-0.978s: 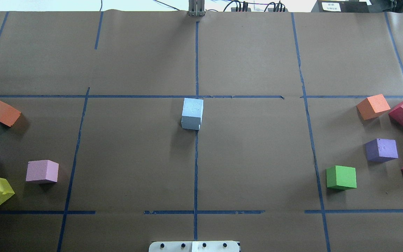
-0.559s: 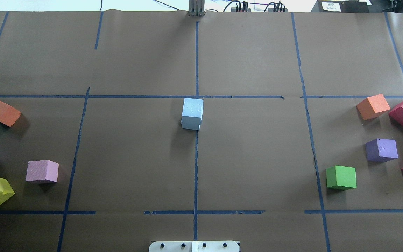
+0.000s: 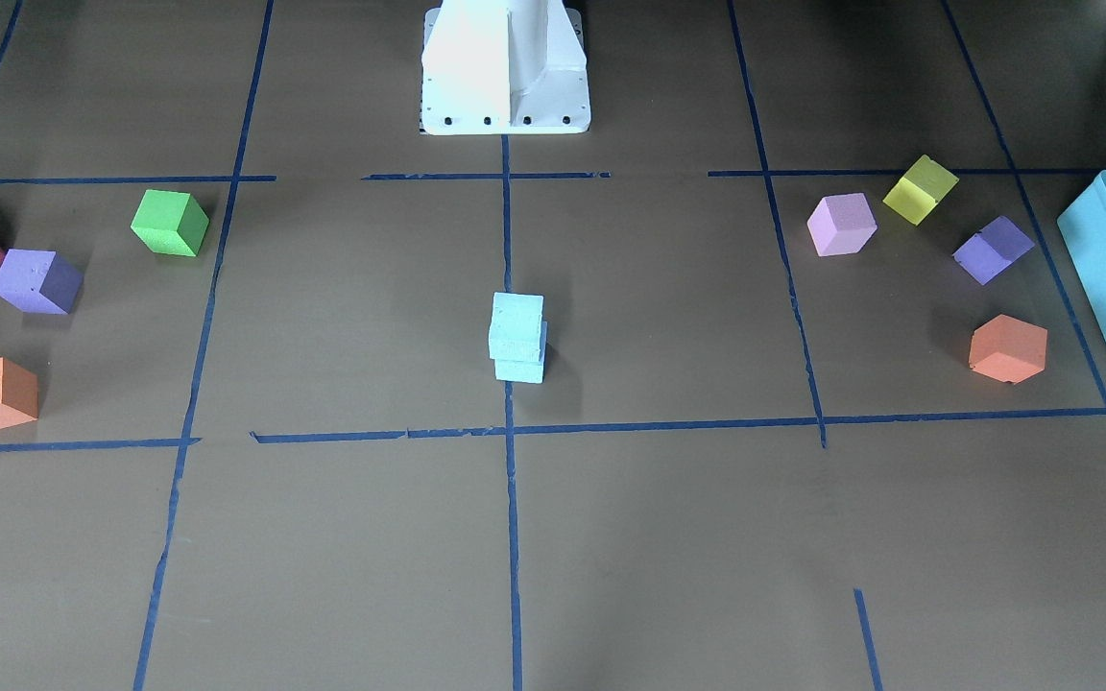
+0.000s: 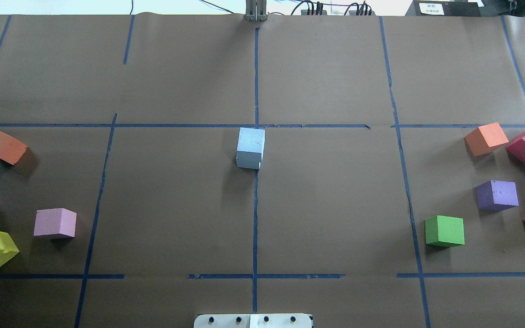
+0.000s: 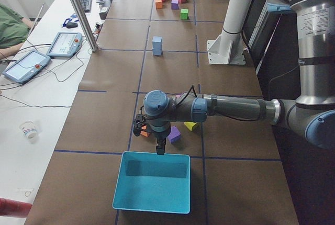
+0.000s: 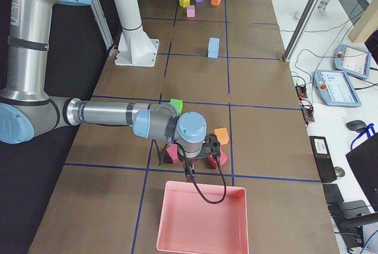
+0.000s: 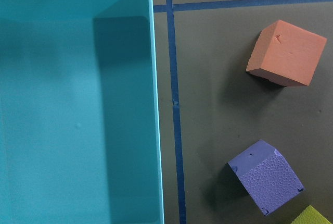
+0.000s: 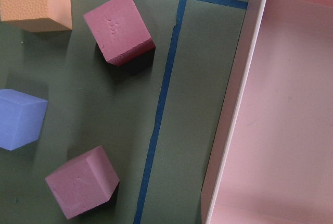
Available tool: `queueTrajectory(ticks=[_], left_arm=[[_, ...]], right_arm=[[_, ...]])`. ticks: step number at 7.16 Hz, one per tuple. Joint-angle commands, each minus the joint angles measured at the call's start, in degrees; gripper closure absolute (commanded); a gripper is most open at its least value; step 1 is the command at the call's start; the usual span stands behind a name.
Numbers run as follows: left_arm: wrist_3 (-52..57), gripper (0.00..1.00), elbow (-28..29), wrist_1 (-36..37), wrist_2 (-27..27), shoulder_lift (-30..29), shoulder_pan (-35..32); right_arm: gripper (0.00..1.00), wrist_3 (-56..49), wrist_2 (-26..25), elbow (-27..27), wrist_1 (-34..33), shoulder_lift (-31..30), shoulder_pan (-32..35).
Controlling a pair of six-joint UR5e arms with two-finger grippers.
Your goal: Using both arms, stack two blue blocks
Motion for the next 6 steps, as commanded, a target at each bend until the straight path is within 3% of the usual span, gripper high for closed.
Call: queueTrajectory(ticks=[1, 6], left_arm=[[0.1, 0.0, -0.1, 0.0, -0.1, -0.1, 0.0], [0.1, 0.0, 0.3, 0.1, -0.1, 0.0, 0.0]], right_arm=[[0.0, 0.0, 0.0, 0.1, 0.0, 0.2, 0.0], [0.0, -0.1, 0.2, 0.1, 0.1, 0.2, -0.9]])
